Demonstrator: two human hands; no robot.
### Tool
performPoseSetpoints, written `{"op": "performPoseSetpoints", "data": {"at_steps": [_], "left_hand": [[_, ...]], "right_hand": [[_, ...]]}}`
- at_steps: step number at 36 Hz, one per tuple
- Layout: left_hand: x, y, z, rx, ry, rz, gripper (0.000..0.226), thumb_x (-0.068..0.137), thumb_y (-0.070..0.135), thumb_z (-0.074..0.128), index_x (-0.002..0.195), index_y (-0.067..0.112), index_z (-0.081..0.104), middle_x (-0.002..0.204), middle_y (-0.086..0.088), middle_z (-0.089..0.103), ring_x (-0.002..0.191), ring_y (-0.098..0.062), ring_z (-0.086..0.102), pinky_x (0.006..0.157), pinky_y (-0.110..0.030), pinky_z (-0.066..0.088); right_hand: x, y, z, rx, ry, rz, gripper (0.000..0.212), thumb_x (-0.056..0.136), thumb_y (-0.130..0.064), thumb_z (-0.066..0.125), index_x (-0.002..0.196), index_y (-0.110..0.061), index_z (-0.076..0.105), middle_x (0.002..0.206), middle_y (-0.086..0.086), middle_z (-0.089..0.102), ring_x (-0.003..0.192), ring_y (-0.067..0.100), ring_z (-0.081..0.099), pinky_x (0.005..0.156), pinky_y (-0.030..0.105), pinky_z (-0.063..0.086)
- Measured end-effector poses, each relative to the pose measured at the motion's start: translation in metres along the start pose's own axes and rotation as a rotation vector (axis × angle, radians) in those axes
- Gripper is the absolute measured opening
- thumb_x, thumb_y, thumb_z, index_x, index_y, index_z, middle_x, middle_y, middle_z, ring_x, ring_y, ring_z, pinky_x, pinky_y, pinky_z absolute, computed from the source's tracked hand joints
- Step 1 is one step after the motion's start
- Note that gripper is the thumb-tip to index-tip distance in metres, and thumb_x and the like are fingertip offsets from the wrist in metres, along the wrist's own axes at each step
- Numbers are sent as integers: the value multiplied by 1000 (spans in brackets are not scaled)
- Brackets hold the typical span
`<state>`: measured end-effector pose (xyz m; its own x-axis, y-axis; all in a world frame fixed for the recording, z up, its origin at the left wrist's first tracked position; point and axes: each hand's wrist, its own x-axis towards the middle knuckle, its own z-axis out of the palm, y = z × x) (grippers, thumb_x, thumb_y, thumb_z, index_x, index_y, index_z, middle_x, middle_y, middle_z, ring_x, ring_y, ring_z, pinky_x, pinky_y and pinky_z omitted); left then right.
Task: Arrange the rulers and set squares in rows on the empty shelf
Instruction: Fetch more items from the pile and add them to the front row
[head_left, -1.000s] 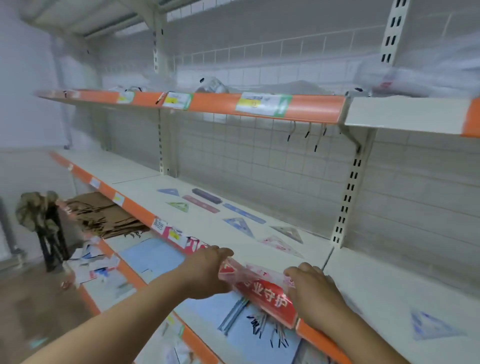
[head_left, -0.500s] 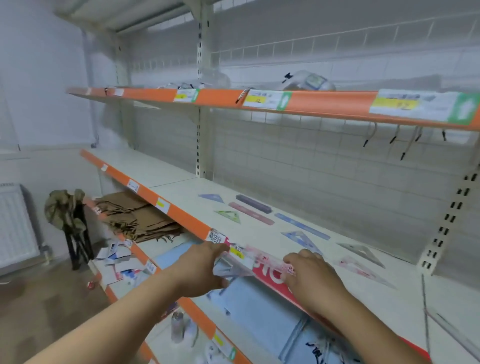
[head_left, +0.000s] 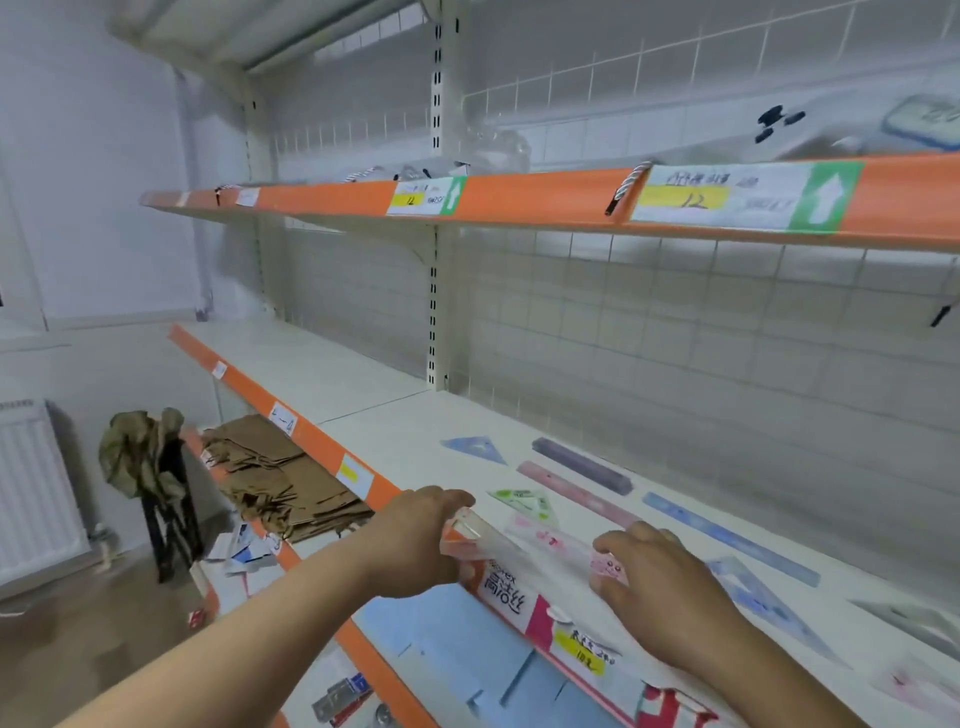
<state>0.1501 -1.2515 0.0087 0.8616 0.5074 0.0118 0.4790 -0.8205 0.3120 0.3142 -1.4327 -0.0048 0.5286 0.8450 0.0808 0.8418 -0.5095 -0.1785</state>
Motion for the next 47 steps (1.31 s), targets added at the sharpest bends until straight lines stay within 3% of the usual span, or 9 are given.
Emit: {"op": "performPoseSetpoints", "data": {"at_steps": [5,18,22,30,35,42,47], "left_hand": [[37,-24,1,-10,-47,33,75,85,37,68,148,28,28,140,1,42,128,-19,39,104,-31,38],[137,-92,-3,9,-212,280,71,83,23,64,146,28,33,147,9,38,135,-10,35,108,-18,29],[163,-110,-1,-20,-278,383,68,82,29,67,143,30,37,144,10,41,132,-9,38,105,-16,30],[185,-112,16,-40,-384,563,71,79,36,71,142,31,39,135,8,51,121,-10,48,101,-19,37],[192,-110,23,-117,-411,601,75,72,35,78,139,38,43,127,4,52,101,-7,48,83,-13,37],[194,-114,27,-141,-434,588,83,64,41,79,138,41,42,132,5,48,117,-12,50,99,-21,43],[193,-117,27,-129,-441,567,82,65,43,78,138,43,41,129,3,43,111,-12,51,90,-17,39]], "right_hand": [[24,-4,6,3,-8,46,37,98,-42,43,133,-31,45,133,-8,45,124,14,41,99,28,39],[64,-31,32,17,27,344,35,98,-34,43,133,-33,47,128,-4,47,121,16,41,97,29,39],[62,-44,41,4,16,469,27,98,-33,44,123,-33,55,119,-2,49,115,16,43,92,28,41],[47,-60,48,-6,3,636,29,97,-35,42,120,-30,60,110,-1,49,109,18,44,90,29,43],[51,-62,46,14,-44,665,32,97,-37,43,126,-36,56,118,0,47,118,21,40,94,30,41],[51,-58,43,68,-67,666,30,95,-35,48,124,-42,56,117,-2,44,116,17,38,91,27,38],[49,-56,43,94,-56,669,32,95,-33,51,125,-41,57,118,-2,44,116,16,39,98,27,38]]}}
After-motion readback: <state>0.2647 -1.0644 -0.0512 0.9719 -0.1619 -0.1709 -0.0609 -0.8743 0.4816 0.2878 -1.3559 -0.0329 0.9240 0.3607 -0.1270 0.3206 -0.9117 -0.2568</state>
